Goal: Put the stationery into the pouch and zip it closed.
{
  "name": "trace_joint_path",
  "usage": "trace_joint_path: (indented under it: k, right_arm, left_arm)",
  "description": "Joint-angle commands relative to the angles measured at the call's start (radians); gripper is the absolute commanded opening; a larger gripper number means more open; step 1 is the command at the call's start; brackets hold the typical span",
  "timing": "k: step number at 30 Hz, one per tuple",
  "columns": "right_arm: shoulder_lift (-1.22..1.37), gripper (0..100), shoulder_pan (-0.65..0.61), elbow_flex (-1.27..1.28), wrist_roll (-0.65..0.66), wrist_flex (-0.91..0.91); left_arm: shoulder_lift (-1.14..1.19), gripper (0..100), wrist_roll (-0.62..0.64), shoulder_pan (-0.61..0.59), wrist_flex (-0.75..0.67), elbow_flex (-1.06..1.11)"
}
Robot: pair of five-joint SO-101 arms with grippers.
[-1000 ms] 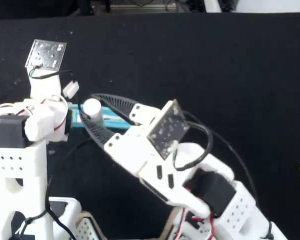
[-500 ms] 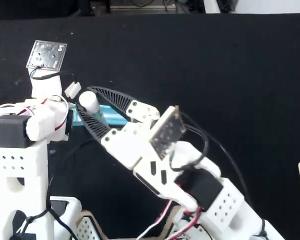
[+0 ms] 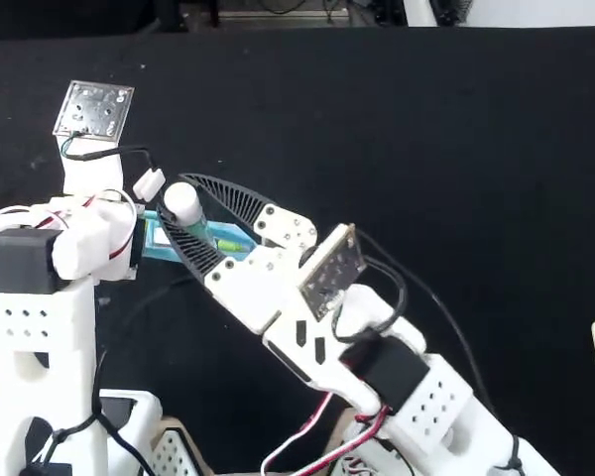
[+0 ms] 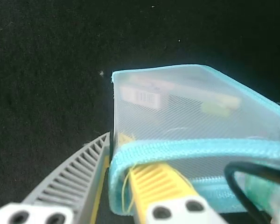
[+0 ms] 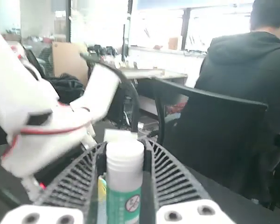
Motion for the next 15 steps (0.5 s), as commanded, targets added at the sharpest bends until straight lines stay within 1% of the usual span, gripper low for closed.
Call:
trace_joint_path:
  k: [1, 5, 12, 15]
  right_arm:
    - [-0.027, 1.1, 0.054, 0.007, -0.008, -0.029]
    - [-0.030, 1.1, 0.107, 0.038, -0.009, -0.029]
    - [-0.047, 1.2, 0.081, 0.156, -0.009, -0.015]
    - [-0.114, 1.8, 0.043, 0.154, -0.005, 0.097]
  left_arm:
    - [0.000, 3, 0.006, 0.004, -0.008, 0.005]
    - [0.000, 3, 0.006, 0.004, -0.008, 0.005]
    - [0.000, 3, 0.006, 0.004, -0.008, 0.005]
    - [0.000, 3, 0.006, 0.004, -0.008, 0.005]
